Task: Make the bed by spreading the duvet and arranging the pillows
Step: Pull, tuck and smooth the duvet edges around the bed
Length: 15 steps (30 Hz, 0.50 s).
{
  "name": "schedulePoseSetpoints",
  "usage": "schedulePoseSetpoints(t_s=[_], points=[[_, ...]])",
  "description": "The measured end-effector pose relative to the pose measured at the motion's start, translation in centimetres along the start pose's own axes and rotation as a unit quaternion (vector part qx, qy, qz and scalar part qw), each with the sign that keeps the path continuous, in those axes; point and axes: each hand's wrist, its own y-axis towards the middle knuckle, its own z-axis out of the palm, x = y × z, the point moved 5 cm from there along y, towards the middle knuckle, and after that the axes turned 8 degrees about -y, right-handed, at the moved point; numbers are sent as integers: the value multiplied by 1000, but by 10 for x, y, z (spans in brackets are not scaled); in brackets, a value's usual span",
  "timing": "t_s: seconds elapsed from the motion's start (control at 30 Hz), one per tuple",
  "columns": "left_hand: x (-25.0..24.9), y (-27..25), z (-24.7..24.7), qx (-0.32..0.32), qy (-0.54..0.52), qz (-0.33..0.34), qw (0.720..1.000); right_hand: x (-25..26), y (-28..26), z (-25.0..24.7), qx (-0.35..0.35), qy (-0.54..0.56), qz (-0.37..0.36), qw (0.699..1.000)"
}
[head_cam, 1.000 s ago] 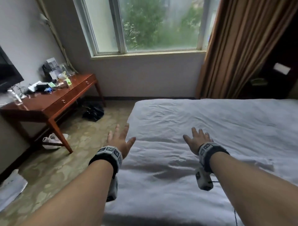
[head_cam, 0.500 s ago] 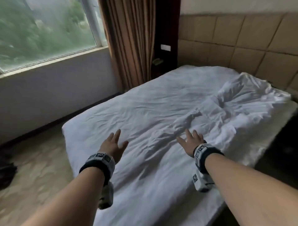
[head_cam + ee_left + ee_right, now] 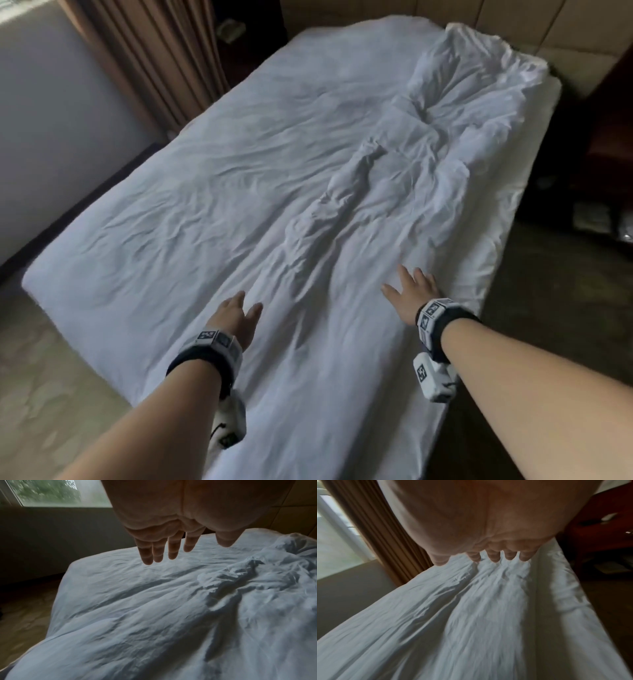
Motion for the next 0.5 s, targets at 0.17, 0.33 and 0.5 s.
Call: schedulePoseSetpoints(t_s=[0.17,0.33,0.5], points=[[33,68,27,72,64,43,994,10,-7,88,30,34,109,993],[108,152,63,83,-83,-37,992,47,-25,197,42,81,218,972],[127,164,88,181,-94,-10,979,102,-56,264,63,124,276,951]])
